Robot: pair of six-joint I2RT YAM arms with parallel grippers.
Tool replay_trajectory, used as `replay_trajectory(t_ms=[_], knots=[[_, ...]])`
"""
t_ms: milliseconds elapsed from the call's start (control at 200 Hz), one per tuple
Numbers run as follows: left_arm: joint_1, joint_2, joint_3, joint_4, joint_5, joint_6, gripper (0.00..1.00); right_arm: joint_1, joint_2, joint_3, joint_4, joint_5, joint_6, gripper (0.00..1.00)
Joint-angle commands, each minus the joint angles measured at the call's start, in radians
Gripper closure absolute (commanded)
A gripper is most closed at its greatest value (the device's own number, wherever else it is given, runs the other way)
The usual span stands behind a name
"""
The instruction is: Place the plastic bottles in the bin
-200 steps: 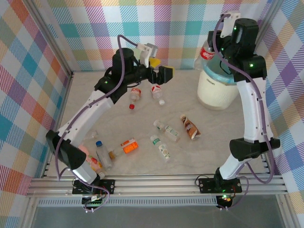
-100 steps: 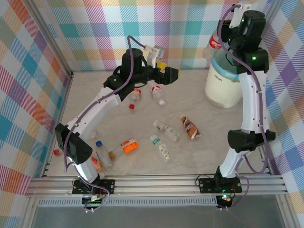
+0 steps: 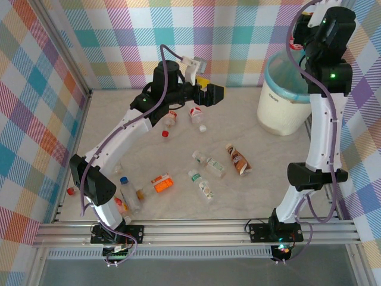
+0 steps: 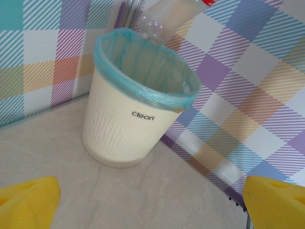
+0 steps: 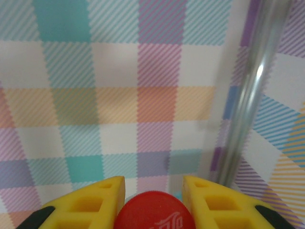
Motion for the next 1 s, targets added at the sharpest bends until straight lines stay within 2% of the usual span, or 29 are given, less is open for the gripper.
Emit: replay_trajectory(t_ms=[0,180,230,285,575,615,740,910,995], knots=[[-0.017,0.005,0.011,-0.009,0.017,0.0,0.02,-0.006,-0.003,0.027,-0.031,0.024,-0.023,1.0],[-0.019,0.001,-0.004,-0.018,0.015,-0.003,0.02,-0.005,0.008,0.017,-0.121,0.023,0.025,1.0],[-0.02,0.0,-0.008,-0.025,0.013,-0.003,0.03,-0.005,0.01,0.012,-0.15,0.023,0.046,0.93],[-0.02,0.0,-0.009,-0.032,0.012,0.0,0.03,-0.005,0.006,-0.009,-0.17,0.019,0.061,0.92],[-0.021,-0.001,-0.03,-0.066,0.007,-0.001,0.03,-0.005,-0.08,-0.269,-0.11,0.001,0.111,0.88],[-0.021,-0.002,-0.032,-0.067,0.007,-0.001,0.03,-0.006,-0.084,-0.289,-0.102,0.001,0.112,0.85],[-0.021,0.0,-0.037,-0.071,0.007,-0.001,0.03,-0.006,-0.083,-0.305,-0.108,-0.012,0.116,0.56],[-0.021,0.008,-0.038,-0.071,0.004,-0.004,0.03,-0.005,-0.077,-0.306,-0.125,-0.042,0.128,0.46],[-0.021,0.01,-0.039,-0.075,0.002,-0.006,0.03,-0.004,-0.072,-0.301,-0.146,-0.057,0.144,0.44]])
